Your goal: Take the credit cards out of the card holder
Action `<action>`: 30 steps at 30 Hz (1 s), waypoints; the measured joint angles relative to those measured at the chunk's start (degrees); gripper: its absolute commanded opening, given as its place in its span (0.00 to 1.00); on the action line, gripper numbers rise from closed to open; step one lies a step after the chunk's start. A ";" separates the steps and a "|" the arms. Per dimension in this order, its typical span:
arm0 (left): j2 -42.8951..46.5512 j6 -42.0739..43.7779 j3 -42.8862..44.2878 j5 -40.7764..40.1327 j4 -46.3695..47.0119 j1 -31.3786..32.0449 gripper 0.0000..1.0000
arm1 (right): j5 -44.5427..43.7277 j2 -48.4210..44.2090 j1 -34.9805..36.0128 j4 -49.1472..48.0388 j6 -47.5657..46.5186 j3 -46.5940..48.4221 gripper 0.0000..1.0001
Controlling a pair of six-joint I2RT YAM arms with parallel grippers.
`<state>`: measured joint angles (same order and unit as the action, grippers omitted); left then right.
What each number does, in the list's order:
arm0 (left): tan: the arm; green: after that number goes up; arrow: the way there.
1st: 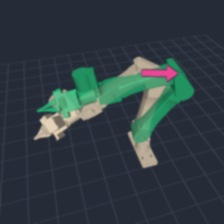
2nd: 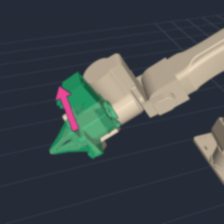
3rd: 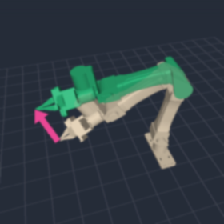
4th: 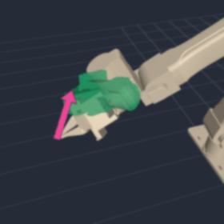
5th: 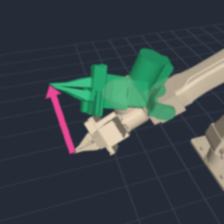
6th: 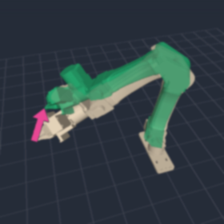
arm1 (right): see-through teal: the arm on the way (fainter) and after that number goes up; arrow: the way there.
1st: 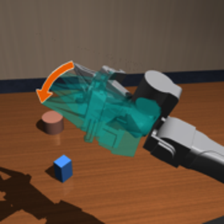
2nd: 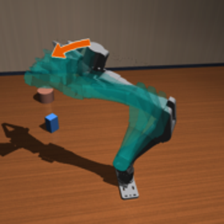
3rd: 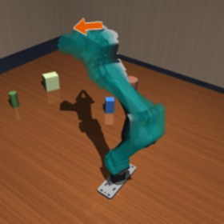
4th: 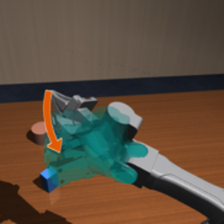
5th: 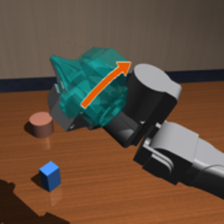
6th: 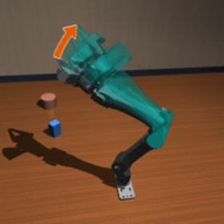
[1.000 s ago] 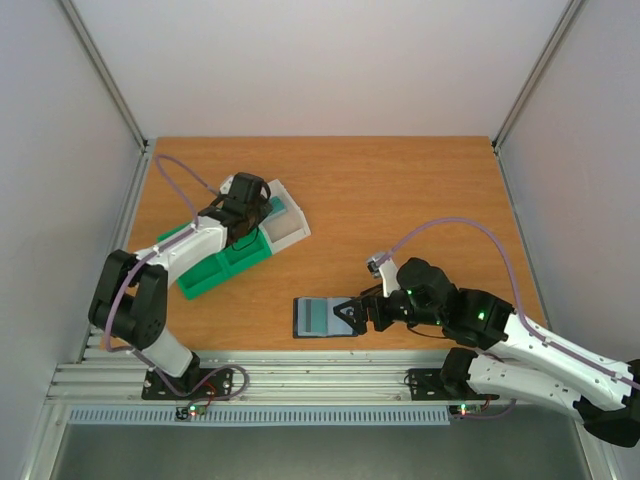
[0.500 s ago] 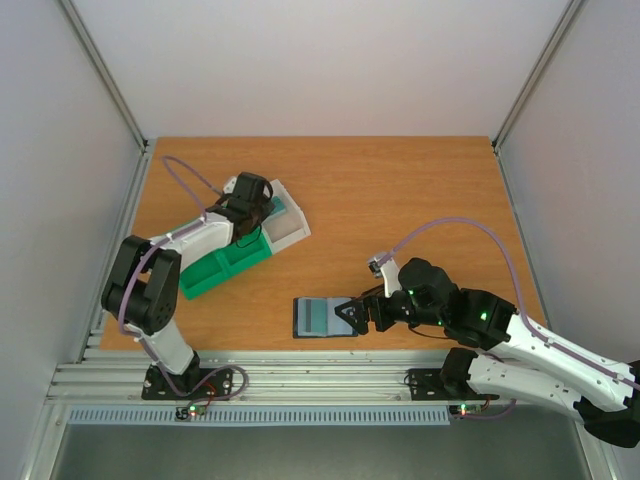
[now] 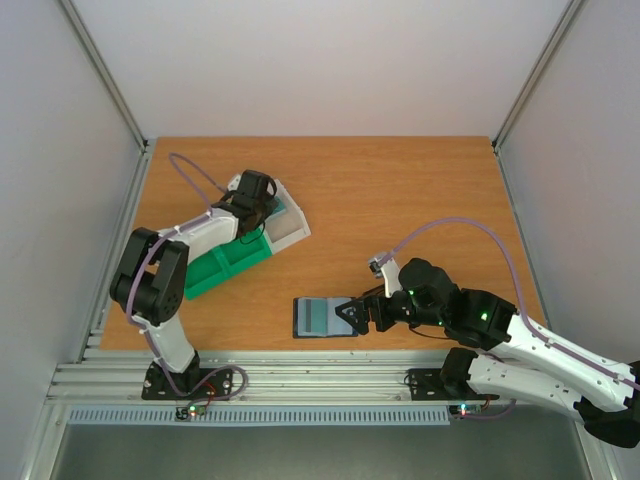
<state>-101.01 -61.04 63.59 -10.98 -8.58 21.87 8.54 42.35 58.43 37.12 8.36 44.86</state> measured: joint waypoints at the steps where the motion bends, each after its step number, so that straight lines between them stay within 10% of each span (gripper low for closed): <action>1: -0.42 -0.02 0.35 0.02 0.04 0.00 0.07 | 0.00 0.00 0.00 0.02 0.00 0.00 0.98; 18: -2.19 4.11 2.95 -1.29 -0.66 -0.04 0.21 | -0.63 0.02 0.00 0.79 -0.07 0.00 0.98; 30: -0.57 9.14 4.04 -1.53 -4.17 -0.04 0.52 | -1.38 0.37 0.00 2.12 0.42 0.11 0.99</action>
<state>-101.58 -51.90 67.64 -12.51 -12.75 21.82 7.16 42.72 58.43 39.24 8.78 44.97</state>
